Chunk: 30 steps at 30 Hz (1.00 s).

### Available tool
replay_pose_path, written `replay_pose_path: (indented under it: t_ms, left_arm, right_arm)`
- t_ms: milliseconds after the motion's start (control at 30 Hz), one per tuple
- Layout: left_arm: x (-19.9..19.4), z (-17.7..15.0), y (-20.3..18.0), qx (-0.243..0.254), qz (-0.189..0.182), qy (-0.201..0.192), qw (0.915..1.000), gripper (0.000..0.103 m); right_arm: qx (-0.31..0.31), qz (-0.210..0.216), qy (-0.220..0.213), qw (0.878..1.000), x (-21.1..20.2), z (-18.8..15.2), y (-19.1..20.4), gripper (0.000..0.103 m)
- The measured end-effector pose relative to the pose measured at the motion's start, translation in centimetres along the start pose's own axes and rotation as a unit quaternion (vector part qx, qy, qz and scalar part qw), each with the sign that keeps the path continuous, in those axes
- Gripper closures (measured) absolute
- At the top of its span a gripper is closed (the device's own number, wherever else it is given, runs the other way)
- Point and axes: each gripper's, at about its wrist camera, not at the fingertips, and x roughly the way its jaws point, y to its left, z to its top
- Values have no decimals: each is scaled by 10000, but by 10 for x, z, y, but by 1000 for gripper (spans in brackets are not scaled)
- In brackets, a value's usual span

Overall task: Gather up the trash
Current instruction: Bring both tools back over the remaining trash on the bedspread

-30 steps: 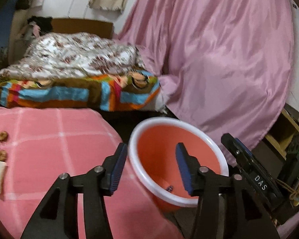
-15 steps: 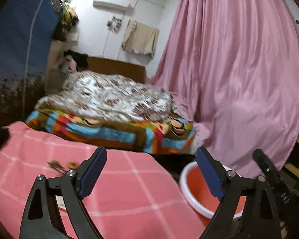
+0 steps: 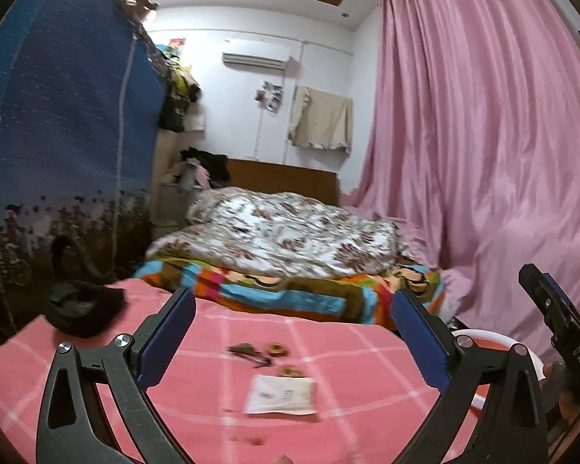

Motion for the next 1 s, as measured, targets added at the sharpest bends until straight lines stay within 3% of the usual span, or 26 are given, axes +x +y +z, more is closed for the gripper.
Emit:
replay_pose_path:
  t_ms: [267, 600, 800, 1000]
  left_arm:
    - [-22, -11, 41, 120, 352, -184, 9991, 3]
    - [-21, -29, 67, 142, 526, 63, 9985, 3]
    - [-11, -33, 73, 66, 667, 344, 9972, 3]
    - [11, -37, 82, -83, 862, 917, 9920, 3]
  right_arm:
    - [-227, 254, 79, 9994, 9, -12, 34, 0]
    - [-627, 494, 566, 9952, 30, -30, 56, 0]
    - [-659, 654, 1204, 9884, 52, -45, 62, 0]
    - [-330, 1108, 2204, 9685, 84, -62, 68, 0]
